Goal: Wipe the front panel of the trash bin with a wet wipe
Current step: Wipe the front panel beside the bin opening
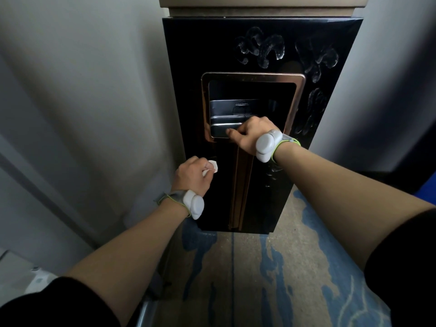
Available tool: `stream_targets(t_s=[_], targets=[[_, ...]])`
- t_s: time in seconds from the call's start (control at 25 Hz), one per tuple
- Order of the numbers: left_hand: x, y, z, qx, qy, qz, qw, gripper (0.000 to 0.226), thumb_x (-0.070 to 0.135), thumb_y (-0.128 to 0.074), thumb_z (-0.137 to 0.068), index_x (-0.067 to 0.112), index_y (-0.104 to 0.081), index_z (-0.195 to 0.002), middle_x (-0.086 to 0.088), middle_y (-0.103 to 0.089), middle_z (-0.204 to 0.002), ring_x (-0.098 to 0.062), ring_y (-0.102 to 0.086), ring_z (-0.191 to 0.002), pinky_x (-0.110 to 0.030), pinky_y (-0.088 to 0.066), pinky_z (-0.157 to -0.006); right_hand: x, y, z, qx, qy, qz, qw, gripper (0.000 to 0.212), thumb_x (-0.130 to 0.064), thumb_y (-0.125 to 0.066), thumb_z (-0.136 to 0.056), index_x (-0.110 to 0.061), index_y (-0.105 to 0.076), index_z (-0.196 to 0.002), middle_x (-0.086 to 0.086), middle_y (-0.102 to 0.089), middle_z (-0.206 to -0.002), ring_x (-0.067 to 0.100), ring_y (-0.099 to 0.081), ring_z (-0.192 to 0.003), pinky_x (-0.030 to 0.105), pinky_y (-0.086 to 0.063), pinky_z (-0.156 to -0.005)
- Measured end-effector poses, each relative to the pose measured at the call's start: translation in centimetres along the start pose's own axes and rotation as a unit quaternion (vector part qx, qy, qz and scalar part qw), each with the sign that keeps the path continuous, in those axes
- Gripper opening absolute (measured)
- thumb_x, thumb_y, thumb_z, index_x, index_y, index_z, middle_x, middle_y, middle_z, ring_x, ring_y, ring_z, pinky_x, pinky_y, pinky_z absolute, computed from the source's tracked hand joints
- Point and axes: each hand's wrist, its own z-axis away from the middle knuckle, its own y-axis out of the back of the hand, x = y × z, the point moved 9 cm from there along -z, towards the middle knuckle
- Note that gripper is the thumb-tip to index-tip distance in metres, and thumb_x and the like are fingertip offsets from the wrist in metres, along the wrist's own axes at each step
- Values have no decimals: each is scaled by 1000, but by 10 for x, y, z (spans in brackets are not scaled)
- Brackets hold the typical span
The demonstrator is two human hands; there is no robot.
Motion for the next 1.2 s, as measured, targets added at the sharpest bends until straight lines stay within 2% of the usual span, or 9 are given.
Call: stream_targets(t_s=[0.24, 0.4, 0.72, 0.8, 0.96, 1.2], targets=[[19, -29, 1, -32, -6, 16, 999, 5, 21, -71, -85, 16, -73, -84, -3, -64, -87, -25, -64, -78, -28, -50, -63, 1, 0, 1, -6, -6, -2, 1000, 71, -78, -33, -73, -17, -69, -67, -2, -57, -47, 15, -57, -53, 24, -42, -48], [21, -38, 1, -34, 4, 12, 999, 7, 20, -70, -86, 15, -74, -87, -6, -66, -90, -28, -65, -80, -33, -53, -65, 2, 1, 1, -9, -9, -2, 1000, 69, -74, -38, -79, -14, -68, -67, -2, -55, -46, 15, -56, -52, 22, -35, -46], [14, -38, 2, -21, 28, -10, 999, 8, 22, -68, -87, 20, -76, -88, -4, -66, -91, -30, -66, -81, -36, -55, -66, -1, 0, 1, -17, -3, 14, 1000, 62, -69, -43, -85, -16, -66, -64, 0, -55, -53, 25, -56, -63, 26, -35, -53], [9, -36, 1, -21, 33, -13, 999, 8, 21, -68, -86, 20, -76, -86, -3, -66, -91, -30, -66, -80, -36, -55, -67, 0, 0, 0, -12, -5, 7, 1000, 62, -70, -43, -83, -15, -63, -61, 0, -54, -51, 23, -55, -60, 25, -34, -51], [1, -30, 0, -21, 39, -19, 999, 9, 19, -68, -86, 18, -76, -87, -5, -66, -91, -31, -66, -82, -39, -55, -70, 3, 2, 1, 1, -15, 6, 1000, 64, -74, -40, -79, -18, -68, -66, -1, -57, -51, 14, -53, -55, 20, -29, -45], [-8, -19, 0, -18, 51, -19, 998, 10, 18, -66, -86, 18, -75, -88, -5, -65, -93, -32, -65, -85, -40, -55, -72, 1, 1, 0, 6, -13, 8, 1000, 66, -76, -38, -77, -19, -67, -65, -3, -55, -49, 13, -51, -53, 20, -29, -45]])
